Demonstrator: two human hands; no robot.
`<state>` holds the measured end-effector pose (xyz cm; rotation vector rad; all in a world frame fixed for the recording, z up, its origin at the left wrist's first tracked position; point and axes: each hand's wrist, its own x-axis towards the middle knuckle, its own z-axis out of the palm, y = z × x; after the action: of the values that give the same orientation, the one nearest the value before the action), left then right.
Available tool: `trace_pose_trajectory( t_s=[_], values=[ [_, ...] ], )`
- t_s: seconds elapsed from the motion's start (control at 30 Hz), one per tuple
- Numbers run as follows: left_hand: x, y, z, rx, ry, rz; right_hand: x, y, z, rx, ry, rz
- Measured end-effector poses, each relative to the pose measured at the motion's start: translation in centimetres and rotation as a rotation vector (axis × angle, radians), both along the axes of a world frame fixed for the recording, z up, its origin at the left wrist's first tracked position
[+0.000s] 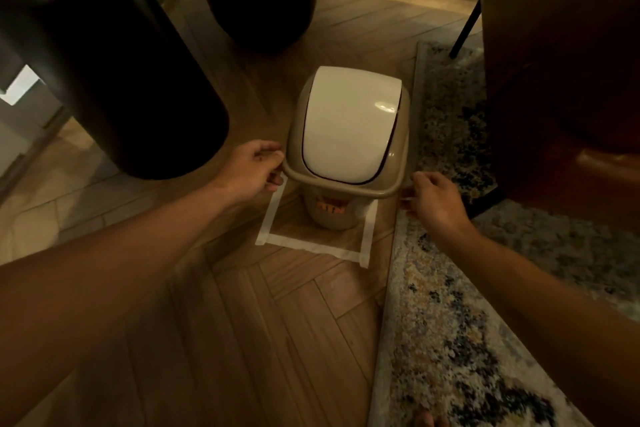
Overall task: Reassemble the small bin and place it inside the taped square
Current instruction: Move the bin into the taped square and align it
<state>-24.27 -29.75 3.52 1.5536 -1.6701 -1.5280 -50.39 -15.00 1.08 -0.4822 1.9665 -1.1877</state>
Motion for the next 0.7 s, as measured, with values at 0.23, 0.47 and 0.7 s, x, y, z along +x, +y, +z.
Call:
trace_pose_trajectory(
  t_s=[0.23, 0.47, 0.7],
  values=[
    [-0.8, -0.7, 0.4, -0.011, -0.021, -0.022, 0.1, -1.0, -0.1, -0.058, -0.006, 0.048],
    [-0.4, -0.7, 0.3, -0.021, -0.016, -0.031, 0.4, -1.3, -0.9, -0.052, 0.017, 0.090],
    [1.0, -1.7, 0.1, -0.033, -0.033, -0.018, 1.8, -2.2, -0.9, -0.066, 0.026, 0.129]
  ],
)
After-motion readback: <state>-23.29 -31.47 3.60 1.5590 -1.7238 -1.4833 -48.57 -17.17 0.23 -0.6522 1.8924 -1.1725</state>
